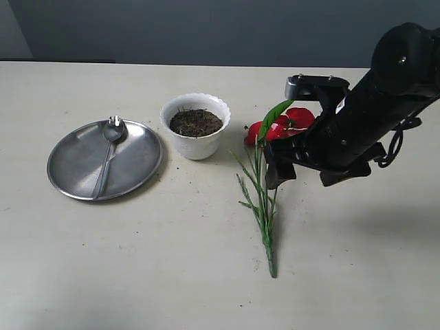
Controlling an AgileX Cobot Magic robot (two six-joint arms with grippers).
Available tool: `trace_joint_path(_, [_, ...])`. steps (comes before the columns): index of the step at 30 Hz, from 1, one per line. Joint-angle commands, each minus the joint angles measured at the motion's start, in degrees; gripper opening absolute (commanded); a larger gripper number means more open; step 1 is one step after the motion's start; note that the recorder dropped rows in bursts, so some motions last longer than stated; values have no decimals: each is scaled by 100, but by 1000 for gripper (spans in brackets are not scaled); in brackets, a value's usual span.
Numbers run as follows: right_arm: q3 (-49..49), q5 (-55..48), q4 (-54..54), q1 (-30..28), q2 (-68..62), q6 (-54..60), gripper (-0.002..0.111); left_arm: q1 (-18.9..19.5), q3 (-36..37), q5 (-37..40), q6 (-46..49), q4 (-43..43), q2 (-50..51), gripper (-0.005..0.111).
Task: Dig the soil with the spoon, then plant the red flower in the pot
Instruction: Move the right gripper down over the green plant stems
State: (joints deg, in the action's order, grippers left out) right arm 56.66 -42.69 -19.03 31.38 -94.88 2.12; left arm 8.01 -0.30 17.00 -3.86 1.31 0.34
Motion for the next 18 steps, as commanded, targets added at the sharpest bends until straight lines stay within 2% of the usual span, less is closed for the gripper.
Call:
trace_joint_path(1, [28, 66, -837, 9, -95, 805, 86, -11, 30, -68, 6, -21, -34, 0])
trace_joint_path(6, [28, 352, -903, 9, -95, 1118, 88, -11, 30, -68, 6, -21, -34, 0])
trace_joint_path(10, [28, 579, -785, 9, -95, 1127, 105, -11, 30, -68, 6, -21, -34, 0])
trace_joint_path(18, [28, 1040, -986, 9, -99, 1127, 105, -11, 30, -68, 6, -21, -34, 0])
